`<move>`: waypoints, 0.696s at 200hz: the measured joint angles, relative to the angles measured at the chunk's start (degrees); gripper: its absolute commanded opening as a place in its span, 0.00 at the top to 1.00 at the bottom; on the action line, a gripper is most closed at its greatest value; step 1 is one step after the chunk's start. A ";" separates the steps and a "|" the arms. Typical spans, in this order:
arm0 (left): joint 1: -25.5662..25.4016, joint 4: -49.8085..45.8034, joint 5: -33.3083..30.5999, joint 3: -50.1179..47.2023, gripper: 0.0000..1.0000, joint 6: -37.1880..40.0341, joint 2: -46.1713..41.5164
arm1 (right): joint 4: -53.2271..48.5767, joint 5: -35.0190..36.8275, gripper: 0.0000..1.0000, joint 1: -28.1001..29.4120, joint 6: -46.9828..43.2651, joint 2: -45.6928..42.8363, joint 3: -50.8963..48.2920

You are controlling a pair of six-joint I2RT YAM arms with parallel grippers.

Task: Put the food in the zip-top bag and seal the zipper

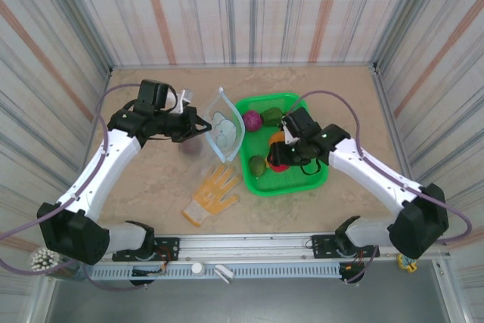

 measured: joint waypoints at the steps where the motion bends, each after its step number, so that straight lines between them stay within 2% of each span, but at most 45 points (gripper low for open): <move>1: 0.00 0.00 0.00 0.00 1.00 0.00 0.00 | -0.04 0.00 0.44 0.00 0.00 -0.11 0.17; 24: -0.28 0.00 -0.02 0.00 1.00 0.00 0.00 | -0.48 -0.13 0.44 0.09 -0.04 -1.97 7.13; 52: -0.66 0.04 -0.02 0.00 1.00 0.00 0.00 | -0.17 -0.39 0.44 1.99 -1.16 -0.24 15.28; 96: -0.74 0.04 0.00 0.00 1.00 0.02 0.00 | 1.31 -3.85 0.44 5.31 -2.29 11.43 25.88; 139: -0.92 0.02 0.15 0.72 1.00 0.02 0.00 | 1.79 -7.65 0.41 7.32 -3.04 23.87 31.52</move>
